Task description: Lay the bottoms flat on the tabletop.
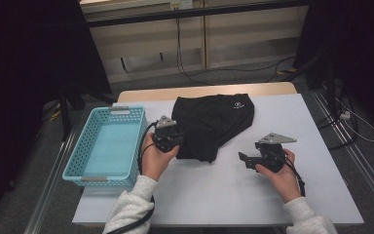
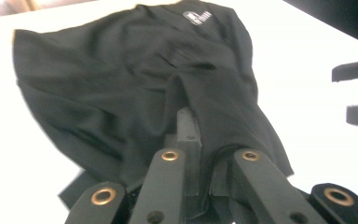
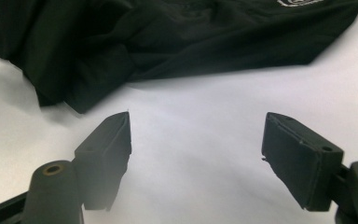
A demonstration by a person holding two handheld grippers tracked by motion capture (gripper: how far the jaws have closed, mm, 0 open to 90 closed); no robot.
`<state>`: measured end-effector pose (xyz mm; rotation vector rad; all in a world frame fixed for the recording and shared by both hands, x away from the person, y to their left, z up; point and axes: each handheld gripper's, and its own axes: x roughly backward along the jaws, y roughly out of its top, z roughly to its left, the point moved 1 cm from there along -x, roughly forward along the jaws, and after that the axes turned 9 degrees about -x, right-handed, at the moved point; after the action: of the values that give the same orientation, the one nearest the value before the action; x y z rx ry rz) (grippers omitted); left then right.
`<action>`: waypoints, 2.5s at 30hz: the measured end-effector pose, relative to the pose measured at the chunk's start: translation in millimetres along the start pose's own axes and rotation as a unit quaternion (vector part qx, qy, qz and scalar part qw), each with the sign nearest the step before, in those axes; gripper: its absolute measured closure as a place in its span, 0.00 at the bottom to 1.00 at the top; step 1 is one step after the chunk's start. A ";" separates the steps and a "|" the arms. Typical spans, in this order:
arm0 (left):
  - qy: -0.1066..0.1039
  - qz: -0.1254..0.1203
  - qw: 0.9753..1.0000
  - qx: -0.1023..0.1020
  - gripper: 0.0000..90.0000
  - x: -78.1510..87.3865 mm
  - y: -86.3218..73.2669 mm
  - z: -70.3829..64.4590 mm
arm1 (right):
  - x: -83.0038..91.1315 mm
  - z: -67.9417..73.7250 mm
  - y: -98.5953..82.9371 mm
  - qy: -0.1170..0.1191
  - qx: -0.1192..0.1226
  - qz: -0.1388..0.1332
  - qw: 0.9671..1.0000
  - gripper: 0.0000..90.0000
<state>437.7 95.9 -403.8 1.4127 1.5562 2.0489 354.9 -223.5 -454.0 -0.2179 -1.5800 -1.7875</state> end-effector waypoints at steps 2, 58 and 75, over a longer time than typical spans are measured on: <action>0.017 -0.004 1.000 -0.003 0.96 2.8 5.0 6.2 | -5.0 3.9 2.8 0.003 0.006 0.000 1.000 0.27; 0.052 0.022 0.998 -0.006 0.93 1.6 -32.2 0.9 | -18.0 41.8 16.3 0.093 0.086 0.068 0.990 0.96; 0.022 0.013 0.999 -0.021 0.28 -1.1 -27.9 -15.7 | 1.1 5.0 16.0 0.029 0.015 0.017 0.999 0.45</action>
<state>416.0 97.0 -427.4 1.3882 1.5112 2.1283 362.2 -219.1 -439.5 -0.1774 -1.5515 -1.7278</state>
